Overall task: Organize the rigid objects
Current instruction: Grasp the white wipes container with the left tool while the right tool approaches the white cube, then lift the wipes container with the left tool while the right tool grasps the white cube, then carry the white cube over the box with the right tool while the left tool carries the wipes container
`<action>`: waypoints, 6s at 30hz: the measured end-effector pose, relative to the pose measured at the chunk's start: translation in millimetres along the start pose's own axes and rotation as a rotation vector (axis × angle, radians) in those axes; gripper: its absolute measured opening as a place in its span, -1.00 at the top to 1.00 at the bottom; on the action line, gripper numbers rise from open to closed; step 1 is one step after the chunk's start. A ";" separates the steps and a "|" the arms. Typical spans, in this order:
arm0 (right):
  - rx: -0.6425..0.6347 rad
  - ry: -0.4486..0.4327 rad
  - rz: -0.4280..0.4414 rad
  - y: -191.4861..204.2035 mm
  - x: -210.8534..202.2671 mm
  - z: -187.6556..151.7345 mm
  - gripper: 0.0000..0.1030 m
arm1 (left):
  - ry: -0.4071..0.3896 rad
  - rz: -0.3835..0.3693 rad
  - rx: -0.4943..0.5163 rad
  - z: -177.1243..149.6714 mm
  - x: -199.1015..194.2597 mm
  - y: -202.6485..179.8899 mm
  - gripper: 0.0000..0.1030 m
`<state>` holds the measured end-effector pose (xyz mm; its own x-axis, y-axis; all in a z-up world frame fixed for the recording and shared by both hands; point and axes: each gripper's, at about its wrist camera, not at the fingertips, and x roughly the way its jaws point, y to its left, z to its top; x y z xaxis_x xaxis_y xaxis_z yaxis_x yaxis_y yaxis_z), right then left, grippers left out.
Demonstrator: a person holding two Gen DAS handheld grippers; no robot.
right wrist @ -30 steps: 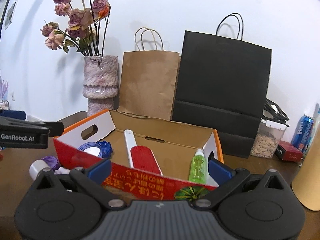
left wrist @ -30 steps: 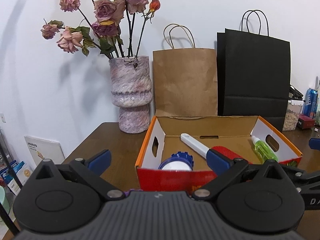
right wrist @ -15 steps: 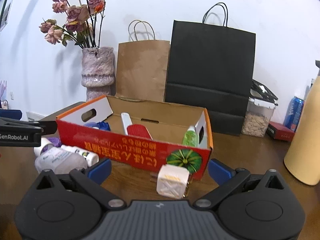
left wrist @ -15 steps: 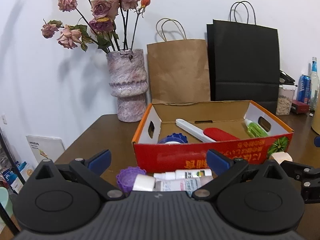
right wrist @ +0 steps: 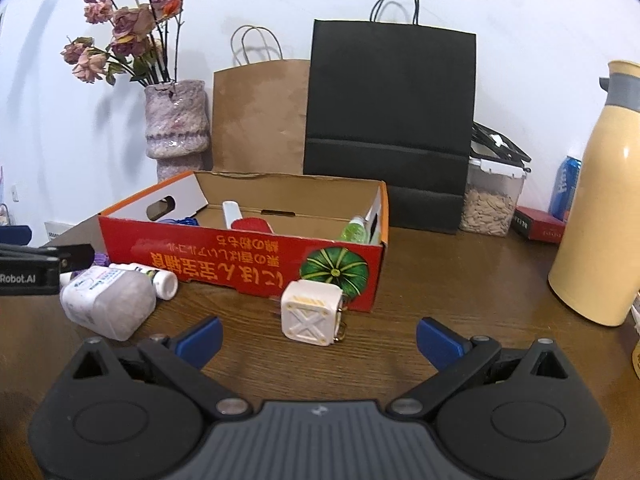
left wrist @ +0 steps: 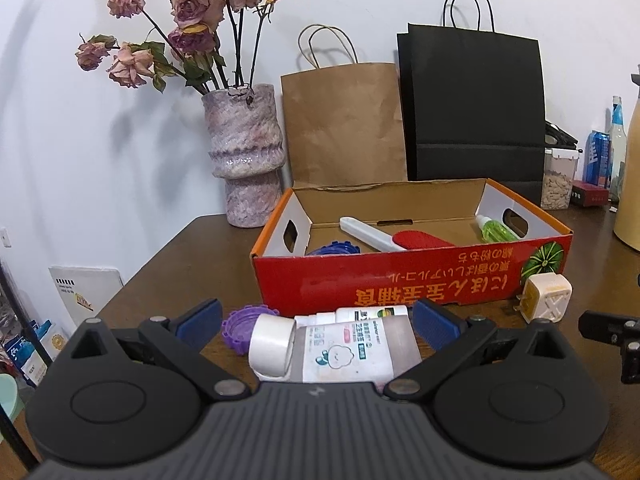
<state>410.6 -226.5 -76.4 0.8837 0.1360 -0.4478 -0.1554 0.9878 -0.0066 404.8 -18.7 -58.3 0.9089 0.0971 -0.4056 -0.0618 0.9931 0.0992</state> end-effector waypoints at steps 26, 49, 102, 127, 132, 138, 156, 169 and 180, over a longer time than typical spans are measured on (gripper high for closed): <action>0.063 0.049 -0.001 -3.9 18.1 -8.9 -1.00 | 0.119 -0.083 -0.041 -10.3 31.1 -1.6 -1.00; 0.066 0.092 -0.005 -0.9 29.7 -13.1 -1.00 | 0.224 0.001 -0.111 -12.1 61.3 -13.0 -0.89; 0.118 0.126 -0.109 16.8 91.8 12.0 -0.14 | 0.060 0.019 -0.070 10.2 34.1 -7.6 -0.62; 0.026 -0.098 0.046 43.5 30.9 33.8 -0.13 | 0.008 0.017 -0.109 26.8 27.5 2.4 -0.62; 0.020 -0.140 0.053 43.5 25.3 42.2 -0.13 | -0.026 0.015 -0.130 39.1 26.9 2.6 -0.62; 0.024 -0.174 0.051 42.5 29.0 51.3 -0.13 | -0.067 0.015 -0.139 54.3 30.0 -1.3 -0.62; 0.029 -0.218 0.028 31.9 75.6 79.2 -0.13 | -0.087 0.026 -0.144 81.3 74.6 -14.3 -0.62; 0.039 -0.187 0.031 23.0 115.7 91.6 -0.13 | -0.073 0.042 -0.130 92.8 119.5 -19.4 -0.62; 0.044 -0.135 0.017 12.9 148.6 96.3 -0.13 | -0.032 0.055 -0.104 94.8 152.1 -18.9 -0.62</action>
<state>582.4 -186.3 -56.9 0.9331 0.1588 -0.3227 -0.1539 0.9872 0.0408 583.3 -28.9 -35.8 0.9154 0.1508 -0.3733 -0.1526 0.9880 0.0250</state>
